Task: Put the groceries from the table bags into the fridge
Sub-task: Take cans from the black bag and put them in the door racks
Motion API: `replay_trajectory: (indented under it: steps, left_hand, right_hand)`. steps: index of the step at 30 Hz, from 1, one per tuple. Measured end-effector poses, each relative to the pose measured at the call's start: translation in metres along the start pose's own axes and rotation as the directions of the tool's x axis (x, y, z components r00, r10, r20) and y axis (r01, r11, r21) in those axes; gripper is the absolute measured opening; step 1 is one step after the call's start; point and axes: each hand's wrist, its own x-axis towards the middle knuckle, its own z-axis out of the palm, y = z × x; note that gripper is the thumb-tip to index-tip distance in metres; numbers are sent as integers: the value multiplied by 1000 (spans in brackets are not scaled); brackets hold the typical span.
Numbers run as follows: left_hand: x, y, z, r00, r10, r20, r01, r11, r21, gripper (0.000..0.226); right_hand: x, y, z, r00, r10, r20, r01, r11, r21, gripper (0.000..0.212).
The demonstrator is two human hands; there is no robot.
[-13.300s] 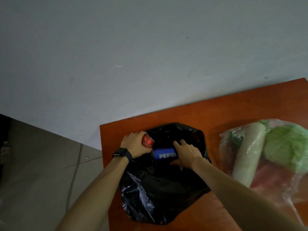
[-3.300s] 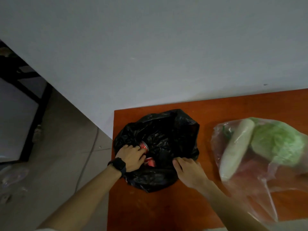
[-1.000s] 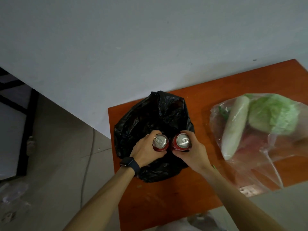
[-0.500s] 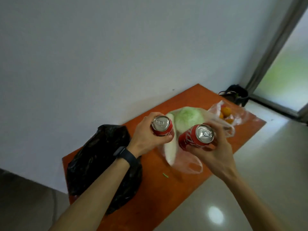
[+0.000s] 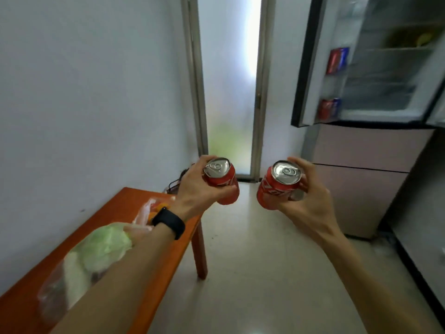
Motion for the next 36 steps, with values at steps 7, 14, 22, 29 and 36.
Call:
replay_trajectory:
  steps: [7, 14, 22, 29, 36]
  left_hand:
    - [95, 69, 103, 986, 167, 20, -165, 985, -57, 76]
    - [196, 104, 186, 952, 305, 36, -301, 948, -101, 74]
    - [350, 136, 262, 910, 414, 27, -403, 898, -176, 79]
    - [464, 158, 317, 889, 457, 21, -441, 869, -223, 76]
    - [555, 179, 376, 873, 486, -39, -485, 855, -184, 60]
  right_hand:
    - [55, 45, -108, 980, 6, -200, -20, 997, -69, 85]
    - [133, 101, -182, 959, 4, -284, -48, 987, -151, 83]
    - [265, 158, -248, 939, -53, -339, -14, 981, -192, 79]
    - [361, 204, -297, 920, -76, -384, -1, 981, -195, 79]
    - [444, 266, -350, 919, -92, -382, 26, 984, -175, 78]
